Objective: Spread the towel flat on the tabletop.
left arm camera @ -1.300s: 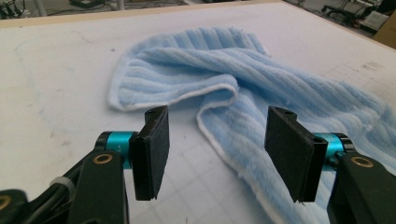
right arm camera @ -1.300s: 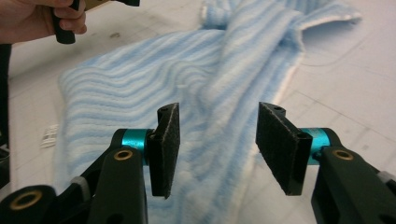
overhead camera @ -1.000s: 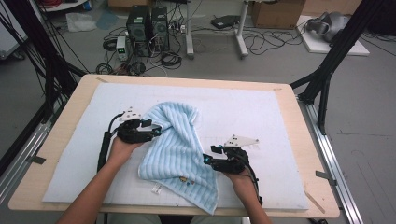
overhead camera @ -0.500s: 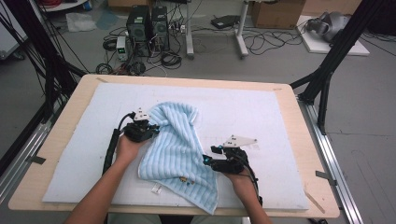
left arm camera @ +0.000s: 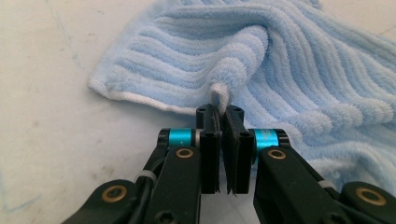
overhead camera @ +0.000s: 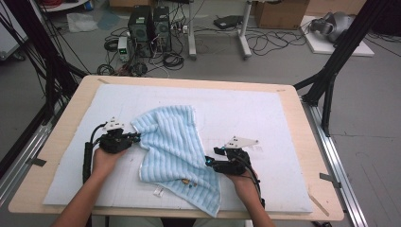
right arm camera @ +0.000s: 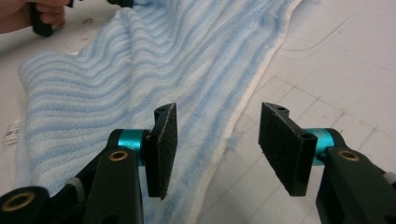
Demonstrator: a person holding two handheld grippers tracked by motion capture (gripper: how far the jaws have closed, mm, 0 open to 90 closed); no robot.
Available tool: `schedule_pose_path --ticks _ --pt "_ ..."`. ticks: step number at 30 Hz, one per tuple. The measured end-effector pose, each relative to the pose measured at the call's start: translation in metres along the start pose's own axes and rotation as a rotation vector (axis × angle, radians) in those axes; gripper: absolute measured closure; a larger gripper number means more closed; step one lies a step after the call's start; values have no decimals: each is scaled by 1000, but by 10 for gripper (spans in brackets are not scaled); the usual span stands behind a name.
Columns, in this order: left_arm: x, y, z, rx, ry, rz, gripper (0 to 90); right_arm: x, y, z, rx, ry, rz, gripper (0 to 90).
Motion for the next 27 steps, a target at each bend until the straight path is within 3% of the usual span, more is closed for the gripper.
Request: schedule_pose_path --ticks 2,6,9,12,19,24,27 --pt "-6 2 0 2 9 -19 850 0 -2 -1 -4 12 -2 466" --pt "-11 4 3 -34 22 -42 811 3 -14 -10 1 46 -11 466" --pt "-14 4 8 -83 -3 -63 581 12 -28 -18 2 71 -8 460" --pt "-17 5 13 -108 -17 -79 482 24 -42 -22 -12 84 -5 460" --pt "-23 3 18 -118 -22 -110 471 70 -77 -41 -38 139 39 491" --pt "-24 4 22 -124 -27 -115 472 107 -81 -56 -36 199 155 577" --pt "-25 4 23 -131 -27 -119 474 127 -80 -58 -13 212 175 597"
Point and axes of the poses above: each handheld gripper's, and its own axes: x roughly forward along the jaws, y roughly out of its underside, z roughly to its left, the point moved 4 cm from there along x, roughly forward along the jaws, and after that the axes turned 2 degrees about -z, right-handed, at the moved point
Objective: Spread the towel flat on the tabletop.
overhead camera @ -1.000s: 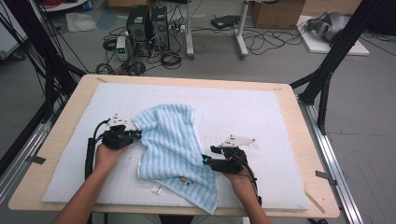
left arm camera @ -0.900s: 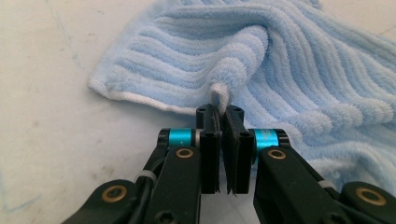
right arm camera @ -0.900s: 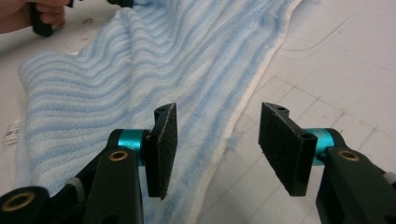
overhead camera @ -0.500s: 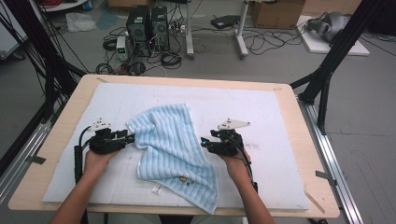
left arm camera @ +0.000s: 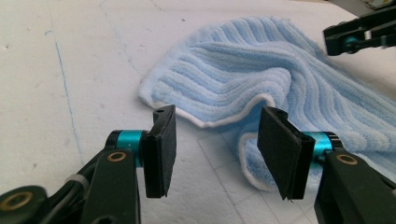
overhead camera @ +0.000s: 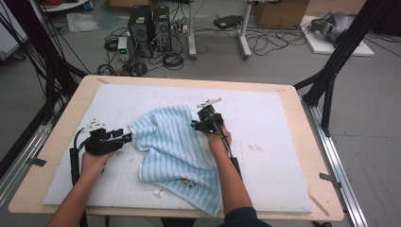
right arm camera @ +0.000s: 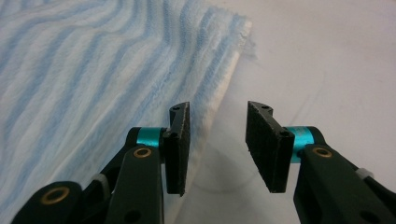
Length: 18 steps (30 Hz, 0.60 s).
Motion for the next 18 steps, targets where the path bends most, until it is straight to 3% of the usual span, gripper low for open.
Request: schedule_pose_path --ticks 2,5,6,8,10,11,18 --pt "0 0 0 0 -1 -3 474 8 -1 3 2 -3 4 629" --pt "0 0 1 0 2 4 475 10 1 8 -40 1 37 844" --pt "0 0 0 0 2 4 475 9 1 9 -53 16 49 859" --pt "0 1 -1 6 5 6 477 4 3 8 -77 46 76 864" --pt "0 0 -1 9 5 5 482 -11 12 -5 -48 63 85 864" --pt "-1 0 -2 11 8 8 482 -11 12 -5 -48 63 85 864" --pt "2 1 -5 19 13 14 484 -55 49 -32 6 108 107 863"
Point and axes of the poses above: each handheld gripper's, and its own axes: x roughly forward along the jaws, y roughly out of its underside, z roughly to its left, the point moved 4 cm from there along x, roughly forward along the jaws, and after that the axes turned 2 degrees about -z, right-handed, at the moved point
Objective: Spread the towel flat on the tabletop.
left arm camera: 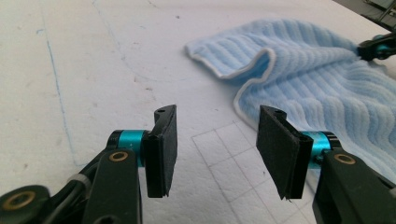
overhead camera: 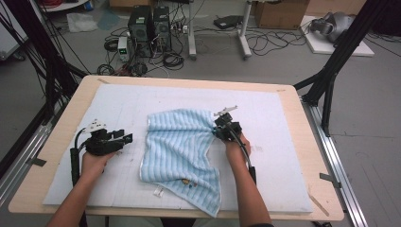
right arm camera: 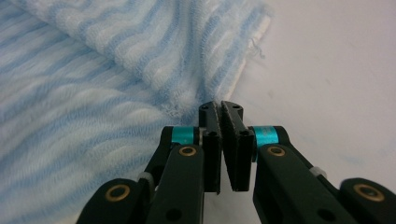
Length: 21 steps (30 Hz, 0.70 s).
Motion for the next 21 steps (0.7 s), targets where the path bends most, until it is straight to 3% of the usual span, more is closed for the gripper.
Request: schedule_pose_path --ticks 4,6,10,11,13,15,21 --pt "2 0 -2 3 2 1 485 -14 17 -7 9 -4 8 842" --pt "3 0 -2 3 2 0 486 -16 21 -8 7 -17 4 718" --pt "3 0 -2 6 1 -3 485 -23 8 -17 81 -28 -147 588" --pt "3 0 -2 7 1 -6 486 -22 5 -19 100 -22 -164 576" --pt "3 -1 -2 6 6 -11 485 -15 -3 -23 108 28 -167 571" --pt "3 -1 -2 9 6 -16 485 -7 -9 -24 103 47 -156 569" --pt "1 -2 -2 12 9 -22 480 25 -25 -29 125 54 -107 546"
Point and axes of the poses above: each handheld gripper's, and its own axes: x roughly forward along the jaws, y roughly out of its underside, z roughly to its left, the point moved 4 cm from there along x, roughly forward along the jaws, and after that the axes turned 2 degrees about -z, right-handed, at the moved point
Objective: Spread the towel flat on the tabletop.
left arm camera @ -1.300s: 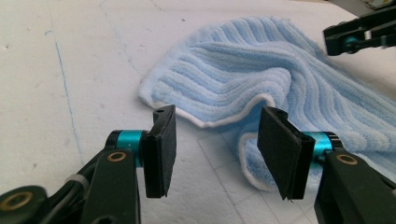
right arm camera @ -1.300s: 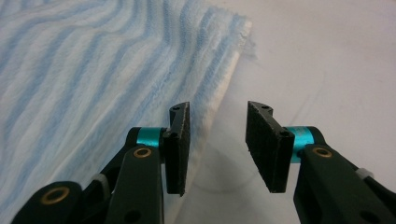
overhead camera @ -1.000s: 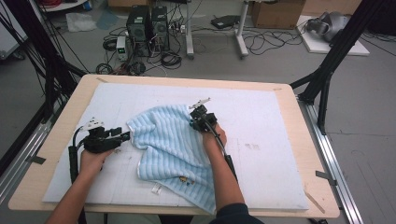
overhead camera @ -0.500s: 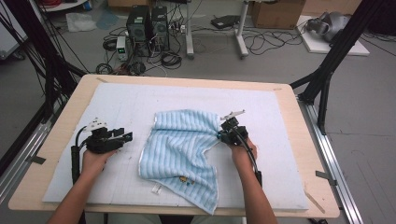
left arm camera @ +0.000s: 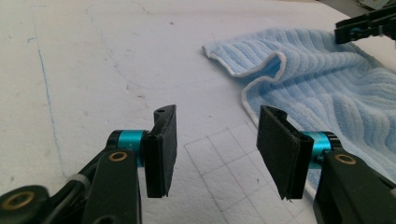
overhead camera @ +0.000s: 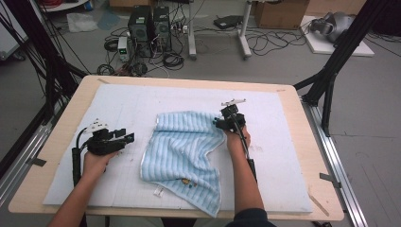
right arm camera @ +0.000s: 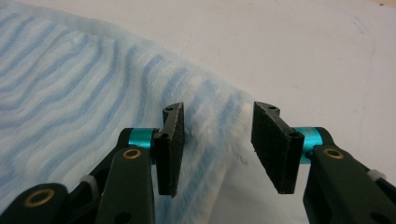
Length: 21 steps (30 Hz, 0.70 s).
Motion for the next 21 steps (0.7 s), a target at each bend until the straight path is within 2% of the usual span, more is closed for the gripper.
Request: schedule_pose_path --ticks 2,4,7,9,10,12,13,17,19,21 --pt "-1 0 0 -5 -2 -1 480 12 -1 0 -17 4 46 609" --pt "-1 0 1 -5 -3 -3 480 14 -3 -1 -2 -10 38 801" --pt "-1 0 1 -7 -4 -3 480 14 -7 -5 -52 110 47 849" --pt "-1 0 2 -5 -1 -1 480 11 -9 -13 -38 189 27 836" --pt "-1 0 2 -4 -2 -1 480 12 -8 -15 -19 193 34 792" --pt "0 1 2 -5 -1 1 480 12 -6 -16 -2 182 39 670" --pt "0 1 2 -6 -1 2 479 10 -6 -16 7 172 18 642" --pt "1 -1 2 -7 0 -10 478 -7 -6 -15 22 134 -48 574" --pt "3 -6 2 -11 11 -24 477 -21 -2 -14 17 96 -69 544" --pt "7 -13 0 -21 54 -23 469 -34 5 -13 9 57 -87 518"
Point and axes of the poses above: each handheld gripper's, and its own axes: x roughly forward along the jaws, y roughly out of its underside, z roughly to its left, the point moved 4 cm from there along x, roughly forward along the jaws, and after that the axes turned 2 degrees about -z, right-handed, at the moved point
